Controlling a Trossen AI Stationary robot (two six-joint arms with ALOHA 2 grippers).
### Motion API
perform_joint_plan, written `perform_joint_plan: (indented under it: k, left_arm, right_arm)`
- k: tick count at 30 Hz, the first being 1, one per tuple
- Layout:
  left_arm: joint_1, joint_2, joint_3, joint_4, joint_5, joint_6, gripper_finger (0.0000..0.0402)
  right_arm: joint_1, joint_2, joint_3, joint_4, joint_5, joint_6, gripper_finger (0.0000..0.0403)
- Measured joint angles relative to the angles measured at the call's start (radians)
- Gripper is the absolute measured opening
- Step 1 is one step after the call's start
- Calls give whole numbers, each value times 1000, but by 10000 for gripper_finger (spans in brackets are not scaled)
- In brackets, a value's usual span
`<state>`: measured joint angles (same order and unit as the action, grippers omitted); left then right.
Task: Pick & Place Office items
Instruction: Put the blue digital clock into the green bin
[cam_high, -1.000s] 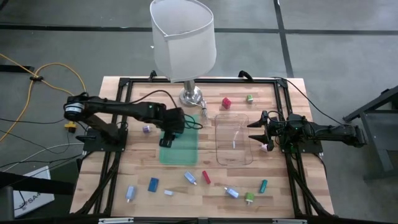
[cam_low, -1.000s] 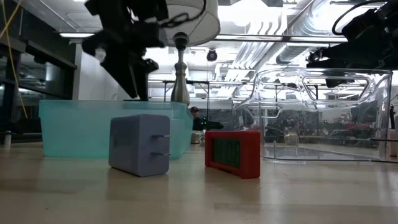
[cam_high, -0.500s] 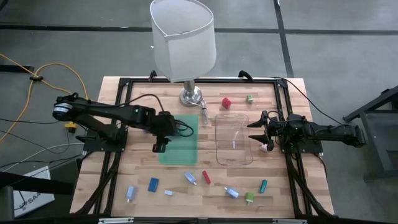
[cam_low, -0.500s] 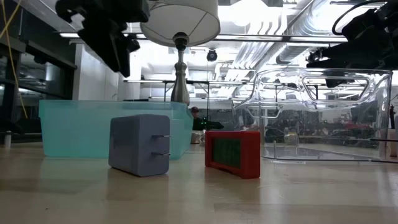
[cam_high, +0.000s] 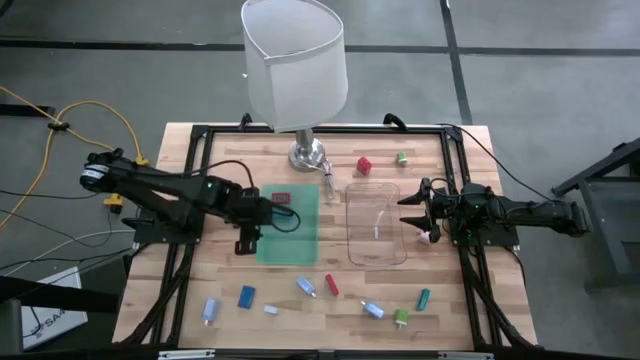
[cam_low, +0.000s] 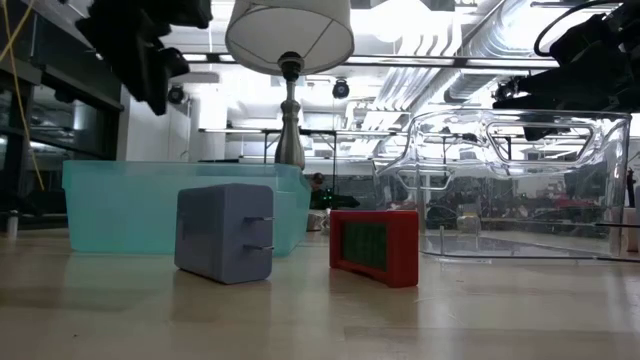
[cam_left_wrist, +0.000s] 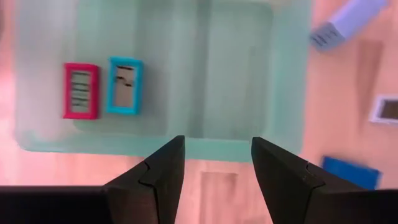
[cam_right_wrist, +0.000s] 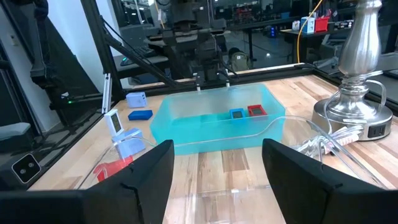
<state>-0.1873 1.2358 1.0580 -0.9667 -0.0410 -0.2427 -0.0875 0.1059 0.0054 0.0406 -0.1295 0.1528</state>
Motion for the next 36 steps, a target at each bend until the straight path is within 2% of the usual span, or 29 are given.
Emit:
perform_joint_plan:
  k: [5,10,19,24,31,36]
  left_arm:
    - [-44,0,0,-3,64,-88,179]
    - [-115,0,0,-19,64,-207,179]
    - [-283,2,0,-86,-16,-620,179]
    - [-378,20,0,-89,-26,-855,179]
    - [-520,96,0,41,-26,-1159,179]
    - [-582,162,0,145,-26,-1333,179]
  right_arm:
    - [0,0,0,0,0,0,232]
    - [0,0,0,0,0,0,232]
    - [0,0,0,0,0,0,232]
    - [0,0,0,0,0,0,232]
    - [0,0,0,0,0,0,232]
    - [0,0,0,0,0,0,232]
